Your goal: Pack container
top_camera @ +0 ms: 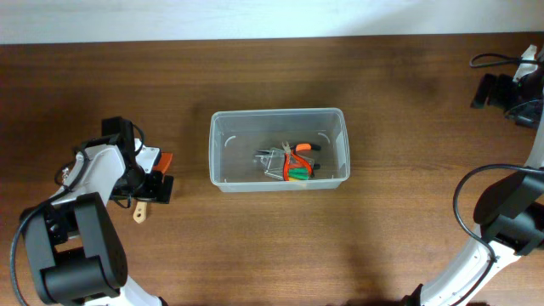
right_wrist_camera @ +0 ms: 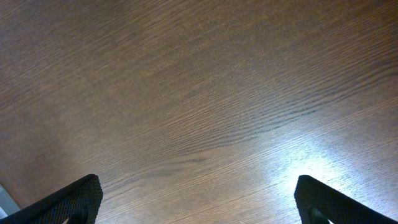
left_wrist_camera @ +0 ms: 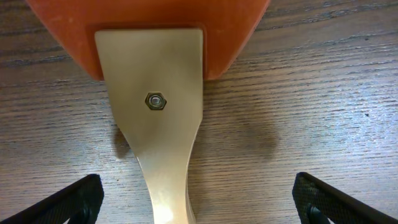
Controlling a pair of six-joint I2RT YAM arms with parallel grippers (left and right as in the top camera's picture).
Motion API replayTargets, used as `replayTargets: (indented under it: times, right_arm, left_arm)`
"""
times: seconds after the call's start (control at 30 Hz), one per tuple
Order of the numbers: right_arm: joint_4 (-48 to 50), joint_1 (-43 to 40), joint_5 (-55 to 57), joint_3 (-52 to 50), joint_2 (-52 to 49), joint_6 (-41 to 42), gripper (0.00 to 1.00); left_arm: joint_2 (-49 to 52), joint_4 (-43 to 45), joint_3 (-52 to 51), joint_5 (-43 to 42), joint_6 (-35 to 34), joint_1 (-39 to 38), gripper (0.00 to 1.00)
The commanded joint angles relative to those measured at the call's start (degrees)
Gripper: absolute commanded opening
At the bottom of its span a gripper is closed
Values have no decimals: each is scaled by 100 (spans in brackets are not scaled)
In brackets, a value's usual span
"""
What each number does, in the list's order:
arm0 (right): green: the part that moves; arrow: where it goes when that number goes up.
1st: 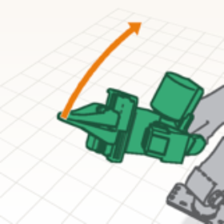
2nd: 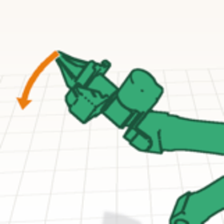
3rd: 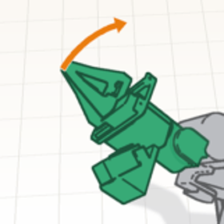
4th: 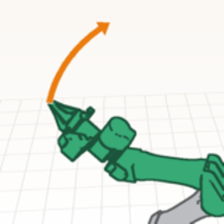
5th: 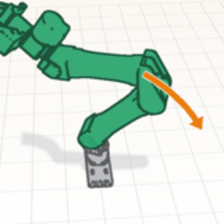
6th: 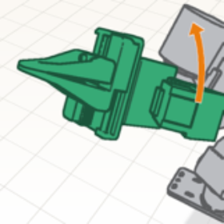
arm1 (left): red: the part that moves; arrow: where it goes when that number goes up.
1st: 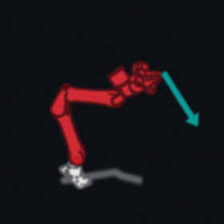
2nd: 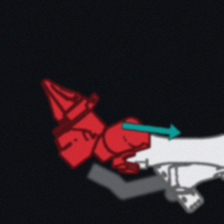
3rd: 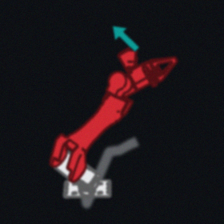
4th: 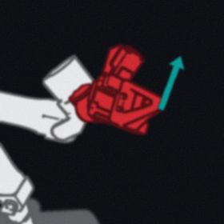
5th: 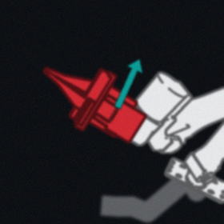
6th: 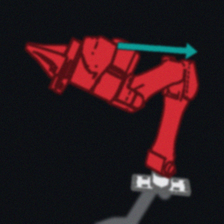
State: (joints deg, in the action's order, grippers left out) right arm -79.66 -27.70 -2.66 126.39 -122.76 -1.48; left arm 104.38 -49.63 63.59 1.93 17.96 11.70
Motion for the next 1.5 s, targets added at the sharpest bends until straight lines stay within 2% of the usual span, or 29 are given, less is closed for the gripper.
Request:
replayTargets:
  times: [0.0,0.43,0.6,1.47]
  right_arm:
    - [-2,31,-13,-22,52,28,99]
    - [-2,31,-13,-22,50,28,99]
    - [-2,31,-13,-22,52,28,99]
    - [-2,31,-13,-22,52,28,98]
  left_arm:
    - [20,17,-50,-46,-39,44,99]
    - [20,85,-57,-140,-31,612,99]
    - [20,111,-57,-713,315,610,99]
    - [20,122,-68,-358,240,610,99]
